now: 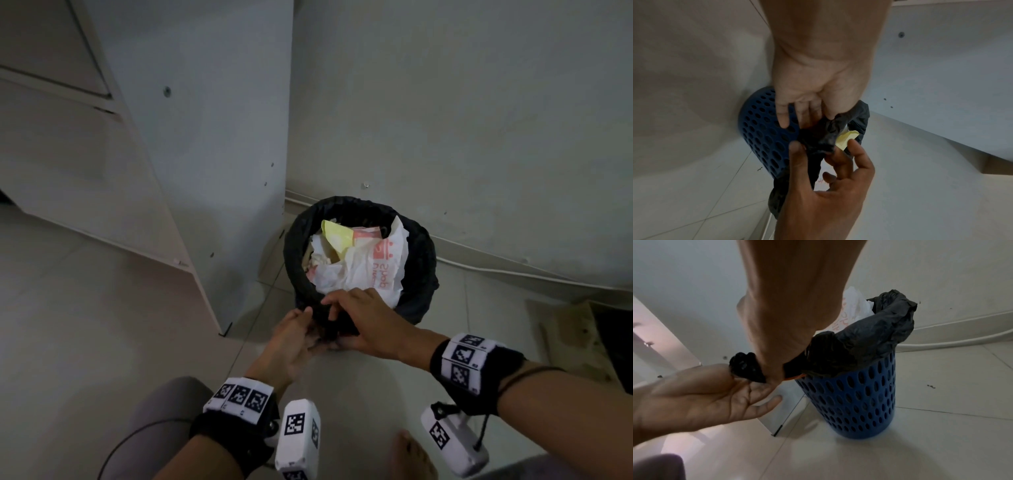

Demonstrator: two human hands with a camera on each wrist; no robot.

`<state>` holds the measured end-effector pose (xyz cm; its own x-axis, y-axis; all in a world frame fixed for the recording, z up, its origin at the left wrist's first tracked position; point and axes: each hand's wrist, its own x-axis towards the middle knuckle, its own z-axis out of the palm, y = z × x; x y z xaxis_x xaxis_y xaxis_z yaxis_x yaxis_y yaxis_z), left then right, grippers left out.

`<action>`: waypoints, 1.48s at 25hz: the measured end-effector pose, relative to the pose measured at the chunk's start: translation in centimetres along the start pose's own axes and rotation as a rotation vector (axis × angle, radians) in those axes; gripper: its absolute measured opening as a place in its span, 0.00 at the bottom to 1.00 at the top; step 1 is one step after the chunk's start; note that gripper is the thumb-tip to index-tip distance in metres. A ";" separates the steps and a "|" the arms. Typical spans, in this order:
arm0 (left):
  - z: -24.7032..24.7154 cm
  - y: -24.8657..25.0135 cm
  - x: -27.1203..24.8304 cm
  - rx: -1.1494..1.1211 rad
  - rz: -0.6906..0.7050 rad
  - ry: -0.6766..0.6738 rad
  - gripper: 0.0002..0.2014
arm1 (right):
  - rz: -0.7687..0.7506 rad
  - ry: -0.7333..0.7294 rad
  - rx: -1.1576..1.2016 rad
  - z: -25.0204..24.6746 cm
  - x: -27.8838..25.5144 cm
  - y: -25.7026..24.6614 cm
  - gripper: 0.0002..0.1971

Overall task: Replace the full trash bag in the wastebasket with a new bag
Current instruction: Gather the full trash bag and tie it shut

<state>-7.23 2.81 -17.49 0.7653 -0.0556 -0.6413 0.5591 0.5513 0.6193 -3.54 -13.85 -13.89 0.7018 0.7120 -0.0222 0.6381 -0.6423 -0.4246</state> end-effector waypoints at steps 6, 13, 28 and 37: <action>-1.7 2.0 0.4 -0.240 0.118 0.072 0.11 | -0.019 0.007 -0.045 -0.1 -0.6 0.9 0.17; -0.7 4.1 -0.6 -0.116 0.138 -0.075 0.09 | 0.060 0.191 0.068 -0.9 0.6 -1.1 0.08; 0.1 5.4 2.9 0.260 -0.050 0.066 0.03 | 0.374 -0.156 0.258 -5.1 2.2 -0.8 0.30; 0.4 10.8 2.9 0.118 0.306 0.077 0.09 | 0.347 0.003 0.299 -4.3 6.3 -0.5 0.21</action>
<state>1.10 8.25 -12.47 0.8797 0.1630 -0.4466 0.3433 0.4322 0.8339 1.92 -10.26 -9.89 0.8593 0.4678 -0.2066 0.2459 -0.7323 -0.6351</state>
